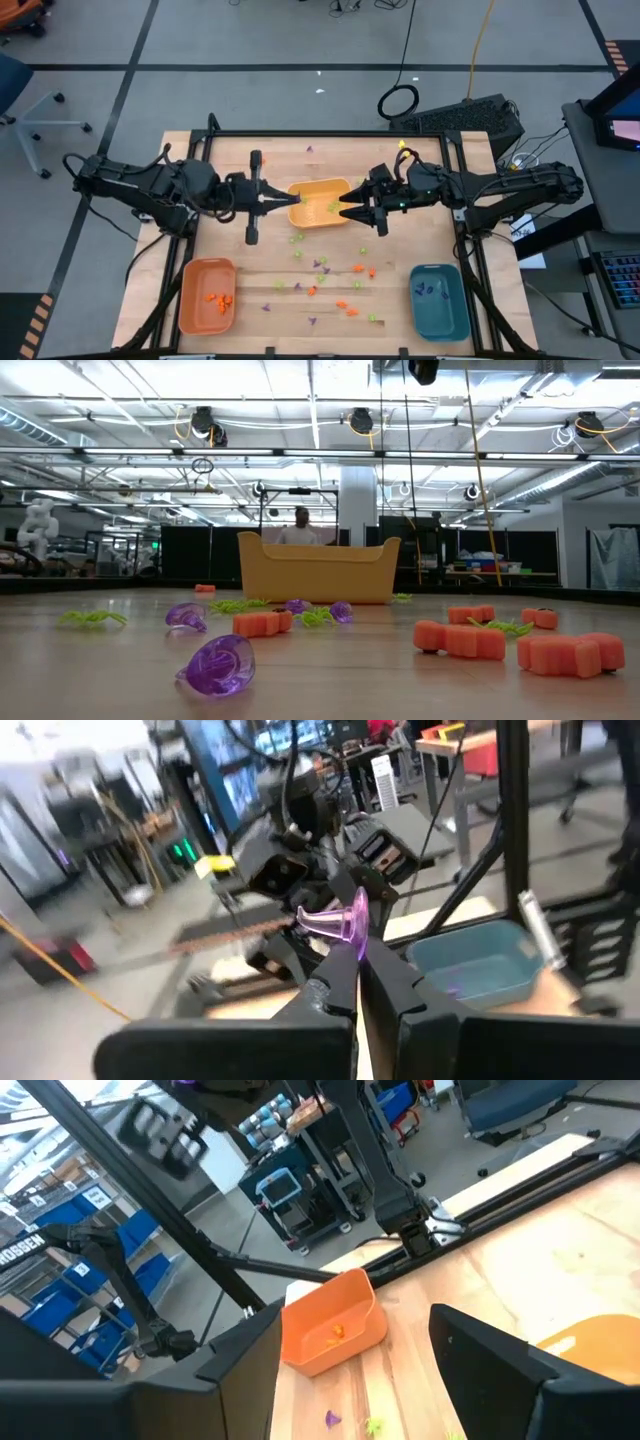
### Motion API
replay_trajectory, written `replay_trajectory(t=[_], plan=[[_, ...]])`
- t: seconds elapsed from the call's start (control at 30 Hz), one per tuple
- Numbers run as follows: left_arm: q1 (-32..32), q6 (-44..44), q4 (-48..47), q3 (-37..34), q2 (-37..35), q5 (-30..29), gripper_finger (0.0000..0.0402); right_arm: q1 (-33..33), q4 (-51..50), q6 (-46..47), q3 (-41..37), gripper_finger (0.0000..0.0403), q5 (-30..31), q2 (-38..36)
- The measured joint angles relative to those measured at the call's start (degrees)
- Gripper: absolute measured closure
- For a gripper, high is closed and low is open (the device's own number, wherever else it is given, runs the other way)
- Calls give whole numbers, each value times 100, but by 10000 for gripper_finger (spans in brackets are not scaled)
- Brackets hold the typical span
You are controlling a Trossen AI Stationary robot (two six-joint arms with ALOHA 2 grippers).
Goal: Sort Halloween decoration
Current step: Put the violet witch hat toy into the blue bin
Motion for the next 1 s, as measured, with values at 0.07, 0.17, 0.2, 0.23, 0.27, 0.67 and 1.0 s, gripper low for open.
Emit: replay_trajectory(t=[0.07, 0.17, 0.2, 0.23, 0.27, 0.67, 1.0], plan=[[0, -498, -42, -2, 0, 0, 401, 0, -106, 1, -2, 163, -31, 0], [-16, -1010, -73, -2, -2, 0, 401, 0, -193, 1, -2, 163, -160, 0], [-35, -1117, -99, -2, -2, 0, 401, 0, -207, 1, -2, 163, -165, 0], [-37, -1173, -122, -2, -2, 1, 401, 0, -214, 5, -2, 163, -173, 0], [-44, -1199, -126, -2, -2, 2, 401, 0, -213, 35, -2, 163, -191, 0], [-103, -1471, -129, -2, 64, 6, 401, 0, -207, 436, -7, 163, -610, -66], [-103, -1436, -99, -4, 594, 448, 401, 0, -219, 468, -7, 163, -645, -88]])
